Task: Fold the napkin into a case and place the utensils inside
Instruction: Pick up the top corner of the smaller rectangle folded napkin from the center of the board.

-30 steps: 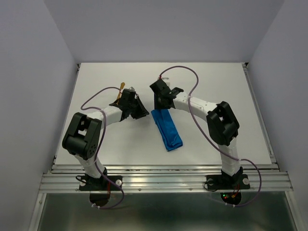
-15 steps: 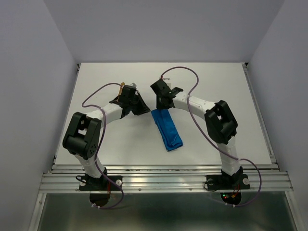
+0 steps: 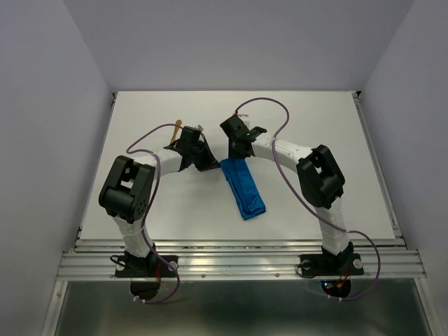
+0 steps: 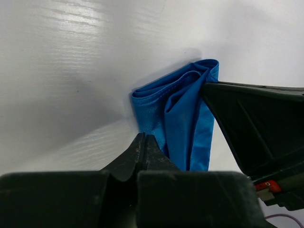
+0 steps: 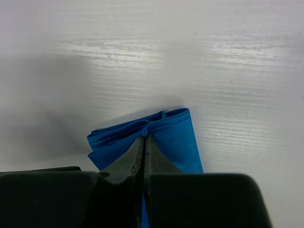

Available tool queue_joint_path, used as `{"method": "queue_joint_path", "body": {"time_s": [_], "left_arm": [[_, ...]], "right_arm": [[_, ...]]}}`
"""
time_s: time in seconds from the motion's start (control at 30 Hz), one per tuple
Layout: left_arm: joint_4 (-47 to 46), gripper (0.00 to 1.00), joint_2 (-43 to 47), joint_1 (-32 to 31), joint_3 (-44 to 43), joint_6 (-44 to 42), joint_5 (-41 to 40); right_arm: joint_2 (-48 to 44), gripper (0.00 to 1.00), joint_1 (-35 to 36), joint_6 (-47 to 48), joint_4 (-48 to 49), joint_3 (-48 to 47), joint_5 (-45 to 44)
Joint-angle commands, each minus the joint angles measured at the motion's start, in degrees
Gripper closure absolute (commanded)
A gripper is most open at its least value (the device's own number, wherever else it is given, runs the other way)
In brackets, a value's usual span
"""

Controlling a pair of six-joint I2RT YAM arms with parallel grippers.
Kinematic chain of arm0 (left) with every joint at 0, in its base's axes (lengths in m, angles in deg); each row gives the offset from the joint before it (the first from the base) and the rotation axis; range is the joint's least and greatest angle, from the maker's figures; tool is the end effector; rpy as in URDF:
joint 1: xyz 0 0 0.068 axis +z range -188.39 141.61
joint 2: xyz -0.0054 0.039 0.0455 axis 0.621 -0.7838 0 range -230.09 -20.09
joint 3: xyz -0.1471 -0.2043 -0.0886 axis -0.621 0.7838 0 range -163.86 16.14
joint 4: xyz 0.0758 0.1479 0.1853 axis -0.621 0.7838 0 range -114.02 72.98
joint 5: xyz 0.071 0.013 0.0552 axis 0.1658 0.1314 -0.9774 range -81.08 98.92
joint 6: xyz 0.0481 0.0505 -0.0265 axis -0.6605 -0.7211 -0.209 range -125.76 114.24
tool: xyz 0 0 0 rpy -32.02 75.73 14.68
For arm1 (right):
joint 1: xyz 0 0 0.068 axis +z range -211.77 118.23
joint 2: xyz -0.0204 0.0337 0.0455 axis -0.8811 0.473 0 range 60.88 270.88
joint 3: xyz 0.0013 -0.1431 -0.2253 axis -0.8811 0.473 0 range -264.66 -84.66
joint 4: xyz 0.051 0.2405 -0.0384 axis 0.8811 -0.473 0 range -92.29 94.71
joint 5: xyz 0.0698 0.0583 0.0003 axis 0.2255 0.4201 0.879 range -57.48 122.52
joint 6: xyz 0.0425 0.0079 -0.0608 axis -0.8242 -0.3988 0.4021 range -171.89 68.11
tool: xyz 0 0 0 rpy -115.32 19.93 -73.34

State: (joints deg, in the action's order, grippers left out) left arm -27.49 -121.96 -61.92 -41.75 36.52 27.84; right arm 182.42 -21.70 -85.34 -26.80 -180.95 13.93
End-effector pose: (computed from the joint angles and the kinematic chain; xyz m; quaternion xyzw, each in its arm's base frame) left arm 0.3427 -0.1713 0.1617 -0.0780 0.8951 -0.3496 0.2656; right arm 0.3672 0.2827 0.1773 -0.0085 0.9467 0.0450 0.3188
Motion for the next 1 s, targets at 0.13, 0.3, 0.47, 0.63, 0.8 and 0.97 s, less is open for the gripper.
{"method": "queue_joint_path", "body": {"time_s": [0.13, 0.3, 0.47, 0.63, 0.8, 0.97], "left_arm": [[-2.34, 1.00, -2.81, 0.15, -3.11, -1.68, 4.11], [-2.51, 1.00, -4.04, 0.06, -3.63, -1.59, 4.55], [-2.51, 1.00, -4.66, 0.06, -3.90, -1.50, 4.64], [-2.51, 1.00, -5.19, 0.06, -3.81, -1.41, 4.64], [-2.51, 1.00, -5.45, 0.06, -4.16, -1.41, 4.73], [-2.51, 1.00, -5.63, 0.06, -4.34, -1.41, 4.81]], "right_arm": [[-3.50, 0.99, -0.35, -0.30, 3.82, 0.14, 1.80], [-3.94, 0.99, -0.35, 0.14, 3.82, 0.14, 3.47], [-4.29, 0.99, -0.35, -0.03, 4.43, 0.93, 4.88], [-4.73, 0.99, 0.17, -0.30, 5.31, 1.63, 5.93], [-4.46, 0.99, 0.71, 0.23, 5.23, 1.19, 6.72], [-4.38, 0.99, 1.23, 0.14, 5.49, 1.02, 7.25]]}}
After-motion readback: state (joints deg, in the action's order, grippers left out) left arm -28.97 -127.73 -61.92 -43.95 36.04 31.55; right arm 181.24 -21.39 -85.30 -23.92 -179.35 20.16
